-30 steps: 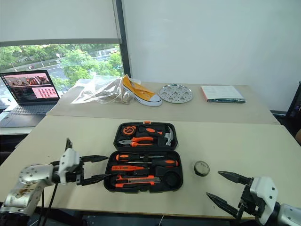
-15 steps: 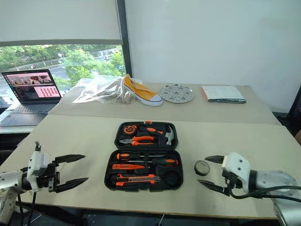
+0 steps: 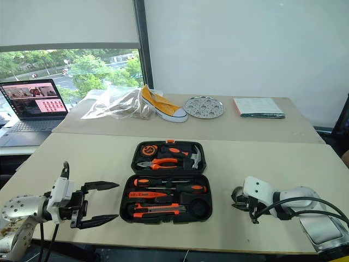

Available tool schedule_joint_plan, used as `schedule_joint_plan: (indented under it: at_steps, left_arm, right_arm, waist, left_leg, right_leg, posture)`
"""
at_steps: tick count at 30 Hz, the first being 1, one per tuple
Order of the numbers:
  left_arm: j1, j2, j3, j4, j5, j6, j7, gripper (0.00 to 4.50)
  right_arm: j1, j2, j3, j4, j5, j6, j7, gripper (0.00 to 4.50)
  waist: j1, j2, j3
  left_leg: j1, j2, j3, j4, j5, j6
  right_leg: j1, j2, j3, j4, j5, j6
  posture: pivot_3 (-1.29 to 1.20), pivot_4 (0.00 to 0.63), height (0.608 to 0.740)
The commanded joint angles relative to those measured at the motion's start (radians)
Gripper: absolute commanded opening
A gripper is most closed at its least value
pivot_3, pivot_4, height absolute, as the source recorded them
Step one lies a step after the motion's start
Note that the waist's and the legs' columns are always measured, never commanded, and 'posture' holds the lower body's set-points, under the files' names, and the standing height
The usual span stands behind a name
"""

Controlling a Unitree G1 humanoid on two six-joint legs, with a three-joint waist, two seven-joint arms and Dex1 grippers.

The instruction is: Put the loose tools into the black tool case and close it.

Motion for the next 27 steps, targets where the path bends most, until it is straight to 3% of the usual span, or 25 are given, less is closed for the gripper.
schedule_joint_plan:
  at_steps: [1, 2, 5, 8, 17, 27]
  left_arm:
    - [-0.005, 0.0, -0.008, -0.008, -0.007, 0.001, 0.003, 4.5]
    - [-0.006, -0.001, -0.01, -0.006, -0.006, 0.0, 0.003, 4.5]
    - [-0.01, -0.002, -0.018, 0.008, 0.0, -0.006, 0.0, 4.5]
    - [-0.016, 0.001, -0.026, 0.024, 0.004, -0.011, -0.007, 4.5]
    - [-0.01, 0.003, -0.042, 0.012, 0.008, -0.008, -0.007, 4.5]
    - [0.008, 0.014, -0.03, -0.006, 0.008, 0.003, 0.013, 4.5]
  right_arm:
    - [-0.03, -0.004, -0.014, 0.017, 0.018, -0.094, 0.048, 0.01]
    - [-0.037, -0.004, -0.019, 0.021, 0.027, -0.117, 0.064, 0.01]
    - [-0.05, -0.008, -0.041, -0.125, 0.245, -0.04, 0.231, 0.01]
    - [-0.1, 0.003, -0.006, -0.256, 0.365, 0.128, 0.238, 0.01]
    - [-0.19, 0.02, 0.225, -0.32, 0.207, 0.273, 0.167, 0.01]
    - [-0.287, 0.054, 0.335, -0.228, 0.047, 0.286, 0.139, 0.01]
  waist:
    - [0.0, 0.0, 0.0]
    - [0.0, 0.001, 0.0]
    - [-0.001, 0.001, 0.0]
    - [-0.004, 0.001, 0.001]
    - [0.005, 0.001, 0.001]
    - [0.002, 0.001, 0.001]
  left_leg:
    - [0.0, 0.0, 0.0, 0.0, 0.0, 0.0]
    - [0.0, 0.0, 0.0, 0.0, 0.0, 0.0]
    - [0.0, 0.0, 0.0, 0.001, 0.0, 0.0]
    - [0.0, 0.001, -0.001, 0.0, 0.0, 0.0]
    - [-0.002, -0.001, -0.002, 0.002, -0.001, 0.001]
    - [-0.002, 0.0, -0.002, 0.003, -0.001, 0.001]
  right_leg:
    - [0.0, 0.0, 0.0, 0.0, 0.0, 0.0]
    - [0.0, 0.0, 0.0, 0.0, 0.0, 0.0]
    - [0.0, 0.0, 0.0, 0.0, 0.0, 0.0]
    - [0.0, 0.001, 0.0, 0.001, 0.0, -0.001]
    - [-0.002, -0.002, -0.002, 0.001, 0.0, -0.001]
    - [-0.001, -0.001, -0.003, 0.001, 0.0, -0.001]
  posture:
    - [0.0, 0.15, 0.74]
    - [0.0, 0.15, 0.74]
    - [0.0, 0.15, 0.74]
    - [0.0, 0.15, 0.74]
    - [0.0, 0.15, 0.74]
    - [0.0, 0.15, 0.74]
